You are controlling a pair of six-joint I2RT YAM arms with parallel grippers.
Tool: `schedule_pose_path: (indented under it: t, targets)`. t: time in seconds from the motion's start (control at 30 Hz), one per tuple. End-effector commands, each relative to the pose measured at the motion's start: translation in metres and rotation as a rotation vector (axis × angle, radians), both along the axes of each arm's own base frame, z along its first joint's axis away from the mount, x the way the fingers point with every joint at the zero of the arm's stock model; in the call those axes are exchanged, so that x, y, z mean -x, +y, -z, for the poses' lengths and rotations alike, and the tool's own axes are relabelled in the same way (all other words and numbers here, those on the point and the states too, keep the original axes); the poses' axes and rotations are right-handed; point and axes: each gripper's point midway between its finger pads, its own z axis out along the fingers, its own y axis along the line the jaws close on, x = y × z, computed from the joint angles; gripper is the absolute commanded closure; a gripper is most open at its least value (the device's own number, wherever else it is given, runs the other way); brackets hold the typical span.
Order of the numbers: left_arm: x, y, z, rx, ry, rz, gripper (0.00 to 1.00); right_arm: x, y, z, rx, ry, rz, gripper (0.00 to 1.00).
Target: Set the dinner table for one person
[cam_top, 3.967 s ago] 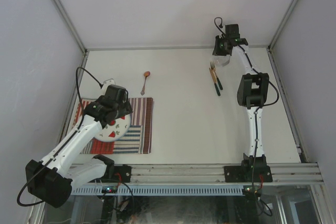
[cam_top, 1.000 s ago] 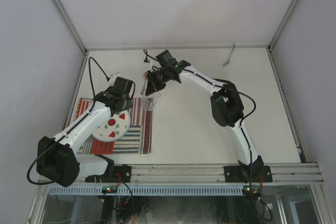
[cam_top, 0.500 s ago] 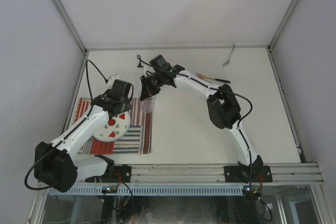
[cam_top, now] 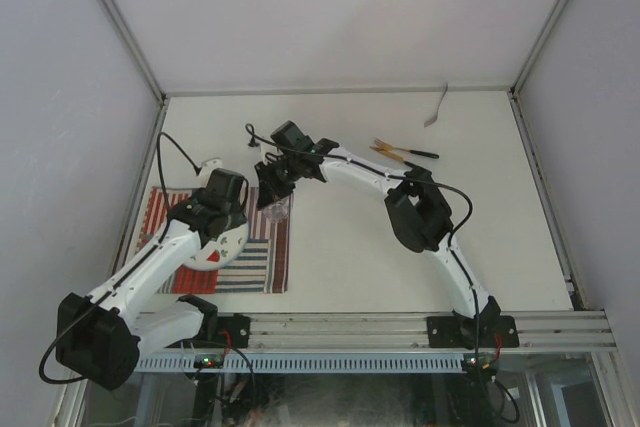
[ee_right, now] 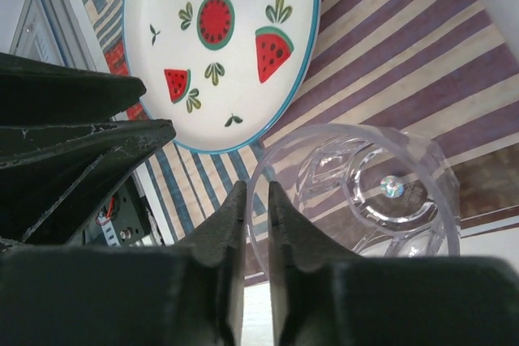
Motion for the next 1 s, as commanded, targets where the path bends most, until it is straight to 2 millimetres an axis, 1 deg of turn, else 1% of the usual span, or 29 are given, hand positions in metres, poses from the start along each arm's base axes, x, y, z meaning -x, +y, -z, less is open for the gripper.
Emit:
schedule_pose_path:
  t: [0.0,0.03,0.13,0.2,0.37,0.47,0.53,0.67,0.77,0.83,0.87,0.93,0.97]
  targets:
    - [-0.002,-0.001,-0.004,0.028,-0.034,-0.011,0.59,0.009,-0.007,0.002,0.034,-0.003,0.012,0.81]
    - [-0.002,-0.001,-0.005,0.029,-0.036,-0.01,0.59,0.009,-0.007,-0.001,0.034,-0.007,0.014,0.74]
    - [-0.005,-0.002,-0.009,0.033,-0.044,-0.013,0.58,0.008,-0.009,-0.006,0.029,-0.023,0.017,0.66]
    - [-0.007,-0.003,-0.01,0.032,-0.046,-0.013,0.57,0.006,-0.008,-0.012,0.021,-0.042,0.02,0.64]
    - [-0.007,-0.002,-0.007,0.025,-0.037,-0.014,0.55,-0.003,-0.005,-0.041,-0.008,-0.11,0.017,0.58]
    - [-0.011,-0.004,-0.006,0.026,-0.035,-0.014,0.55,-0.01,-0.001,-0.059,-0.047,-0.122,0.017,0.54]
    - [-0.016,-0.006,-0.009,0.027,-0.037,-0.012,0.55,-0.013,0.002,-0.067,-0.068,-0.124,0.015,0.51]
    - [-0.024,-0.01,-0.018,0.034,-0.051,-0.013,0.55,-0.017,0.009,-0.078,-0.093,-0.123,0.002,0.5]
    - [-0.029,-0.012,-0.025,0.039,-0.064,-0.007,0.55,-0.023,0.01,-0.093,-0.112,-0.15,0.008,0.49]
    - [-0.033,-0.015,-0.026,0.041,-0.067,0.004,0.55,-0.03,0.007,-0.104,-0.126,-0.17,0.031,0.49]
    - [-0.034,-0.016,-0.025,0.04,-0.064,0.009,0.54,-0.035,0.002,-0.107,-0.117,-0.182,0.053,0.49]
    - [-0.04,-0.022,-0.023,0.046,-0.057,0.037,0.5,-0.049,-0.015,-0.114,-0.091,-0.213,0.1,0.49]
    - [-0.044,-0.026,-0.024,0.05,-0.055,0.05,0.48,-0.057,-0.027,-0.118,-0.071,-0.23,0.126,0.49]
